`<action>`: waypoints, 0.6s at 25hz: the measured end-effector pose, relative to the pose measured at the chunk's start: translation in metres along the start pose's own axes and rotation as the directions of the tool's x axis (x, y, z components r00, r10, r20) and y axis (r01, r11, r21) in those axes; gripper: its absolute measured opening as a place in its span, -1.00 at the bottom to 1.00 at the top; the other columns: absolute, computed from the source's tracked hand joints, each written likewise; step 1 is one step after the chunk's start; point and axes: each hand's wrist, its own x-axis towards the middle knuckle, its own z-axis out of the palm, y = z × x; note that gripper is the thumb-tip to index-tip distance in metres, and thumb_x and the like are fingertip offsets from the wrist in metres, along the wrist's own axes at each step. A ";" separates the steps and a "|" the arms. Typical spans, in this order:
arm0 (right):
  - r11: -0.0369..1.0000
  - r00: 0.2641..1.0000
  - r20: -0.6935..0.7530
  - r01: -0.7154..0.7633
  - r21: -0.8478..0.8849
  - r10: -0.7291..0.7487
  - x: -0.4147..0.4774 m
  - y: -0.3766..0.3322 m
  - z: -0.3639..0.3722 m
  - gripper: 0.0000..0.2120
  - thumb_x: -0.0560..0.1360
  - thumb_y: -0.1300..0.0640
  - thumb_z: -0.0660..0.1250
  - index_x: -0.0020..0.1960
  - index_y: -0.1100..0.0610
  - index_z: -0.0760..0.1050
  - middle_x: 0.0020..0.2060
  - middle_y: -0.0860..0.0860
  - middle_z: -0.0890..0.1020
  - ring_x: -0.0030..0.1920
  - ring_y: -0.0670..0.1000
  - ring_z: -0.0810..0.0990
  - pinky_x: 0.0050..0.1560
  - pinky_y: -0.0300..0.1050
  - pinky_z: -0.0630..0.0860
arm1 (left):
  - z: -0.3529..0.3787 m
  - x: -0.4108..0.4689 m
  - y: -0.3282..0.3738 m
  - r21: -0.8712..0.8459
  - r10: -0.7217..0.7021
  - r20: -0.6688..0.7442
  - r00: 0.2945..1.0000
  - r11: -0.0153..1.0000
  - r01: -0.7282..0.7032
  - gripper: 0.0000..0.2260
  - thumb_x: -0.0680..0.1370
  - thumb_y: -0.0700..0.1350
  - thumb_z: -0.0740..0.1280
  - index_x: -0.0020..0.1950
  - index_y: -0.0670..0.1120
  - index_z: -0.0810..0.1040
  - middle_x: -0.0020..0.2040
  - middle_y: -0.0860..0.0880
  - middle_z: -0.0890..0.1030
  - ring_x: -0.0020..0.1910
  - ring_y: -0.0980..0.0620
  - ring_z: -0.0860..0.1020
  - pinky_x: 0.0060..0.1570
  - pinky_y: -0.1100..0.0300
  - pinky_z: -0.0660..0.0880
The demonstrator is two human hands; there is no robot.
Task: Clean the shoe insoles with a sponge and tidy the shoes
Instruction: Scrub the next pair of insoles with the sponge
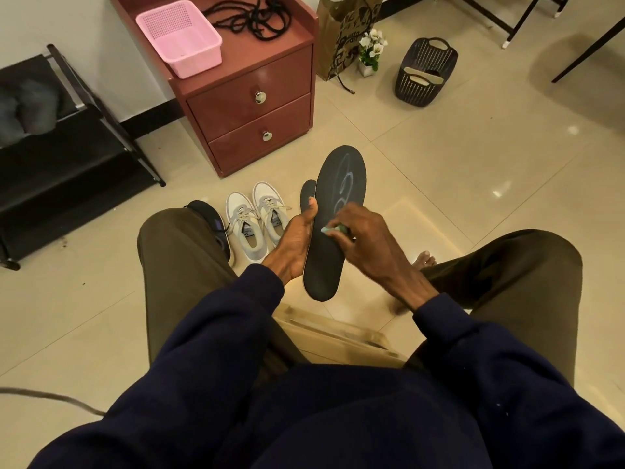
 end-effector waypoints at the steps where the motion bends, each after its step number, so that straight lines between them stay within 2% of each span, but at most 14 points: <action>1: 0.998 0.995 -0.077 -0.060 -0.032 0.058 0.002 0.009 -0.004 -0.89 0.53 0.19 0.49 0.02 0.21 0.63 -0.09 0.08 0.61 -0.10 0.02 0.55 -0.08 -0.08 0.54 | 0.002 0.000 -0.001 0.000 -0.017 0.009 1.000 1.000 0.017 -0.48 0.70 0.22 0.11 0.40 -0.15 0.53 0.18 -0.18 0.68 0.05 -0.12 0.69 0.10 -0.05 0.64; 3: 0.977 0.963 -0.191 -0.205 -0.051 0.192 0.003 0.026 -0.012 -0.88 0.55 0.17 0.47 0.04 0.20 0.63 -0.07 0.08 0.61 -0.08 0.03 0.56 -0.08 -0.01 0.57 | 0.006 -0.001 -0.003 0.034 -0.040 0.029 0.999 0.999 0.039 -0.50 0.71 0.20 0.09 0.38 -0.14 0.54 0.21 -0.20 0.67 0.09 -0.18 0.68 0.21 -0.20 0.58; 4: 0.972 0.953 -0.208 -0.232 -0.031 0.220 0.001 0.027 -0.012 -0.88 0.55 0.16 0.47 0.05 0.19 0.63 -0.07 0.07 0.62 -0.09 0.01 0.56 -0.08 -0.02 0.57 | 0.007 -0.002 -0.004 0.053 -0.041 0.027 0.999 0.998 0.040 -0.50 0.71 0.19 0.09 0.39 -0.14 0.53 0.24 -0.21 0.65 0.12 -0.19 0.67 0.24 -0.22 0.55; 5: 0.978 0.960 -0.188 -0.210 -0.004 0.205 -0.001 0.023 -0.010 -0.88 0.54 0.17 0.48 0.04 0.18 0.64 -0.08 0.06 0.62 -0.10 -0.01 0.56 -0.09 -0.04 0.57 | 0.007 -0.002 -0.003 0.072 -0.030 0.020 0.999 0.997 0.028 -0.51 0.71 0.18 0.11 0.42 -0.13 0.53 0.27 -0.19 0.63 0.15 -0.17 0.66 0.25 -0.18 0.56; 7: 0.996 0.994 -0.055 -0.088 0.033 0.090 -0.004 0.004 -0.002 -0.89 0.52 0.20 0.49 0.03 0.18 0.65 -0.09 0.05 0.62 -0.12 -0.02 0.56 -0.08 -0.11 0.55 | 0.004 -0.002 -0.001 0.101 0.013 -0.013 1.000 0.995 -0.012 -0.50 0.70 0.19 0.13 0.46 -0.11 0.51 0.28 -0.14 0.63 0.12 -0.08 0.67 0.14 0.02 0.61; 9: 1.000 1.000 0.018 0.018 0.008 -0.018 -0.003 -0.004 0.003 -0.90 0.52 0.20 0.49 0.02 0.20 0.65 -0.09 0.07 0.62 -0.11 0.03 0.58 -0.06 -0.12 0.54 | 0.002 -0.001 -0.002 0.098 0.026 -0.036 0.999 0.995 -0.022 -0.47 0.69 0.25 0.10 0.43 -0.08 0.55 0.23 -0.12 0.66 0.07 -0.04 0.68 0.06 0.08 0.64; 10: 1.000 1.000 -0.009 0.007 -0.013 -0.007 0.000 0.001 0.002 -0.91 0.54 0.20 0.48 0.01 0.20 0.65 -0.11 0.08 0.62 -0.11 0.05 0.57 -0.07 -0.08 0.54 | 0.003 -0.001 -0.003 0.092 0.015 -0.029 0.999 0.996 -0.012 -0.44 0.68 0.29 0.09 0.40 -0.08 0.56 0.22 -0.14 0.67 0.07 -0.08 0.68 0.07 0.03 0.64; 13: 0.978 0.965 -0.191 -0.198 -0.073 0.181 0.004 0.028 -0.011 -0.90 0.54 0.18 0.47 0.00 0.21 0.65 -0.13 0.11 0.61 -0.12 0.07 0.56 -0.10 0.04 0.56 | 0.006 0.000 -0.007 0.109 -0.060 0.033 0.998 0.992 0.056 -0.29 0.64 0.37 0.07 0.43 -0.20 0.50 0.18 -0.28 0.65 0.01 -0.21 0.66 0.03 -0.09 0.65; 15: 0.970 0.950 -0.224 -0.236 -0.067 0.215 -0.002 0.033 -0.013 -0.91 0.53 0.19 0.49 0.00 0.20 0.65 -0.12 0.10 0.62 -0.13 0.06 0.57 -0.12 0.04 0.58 | 0.006 0.000 -0.010 0.141 -0.077 0.033 0.996 0.987 0.072 -0.26 0.64 0.37 0.06 0.46 -0.24 0.47 0.19 -0.31 0.63 0.01 -0.24 0.65 0.01 -0.10 0.65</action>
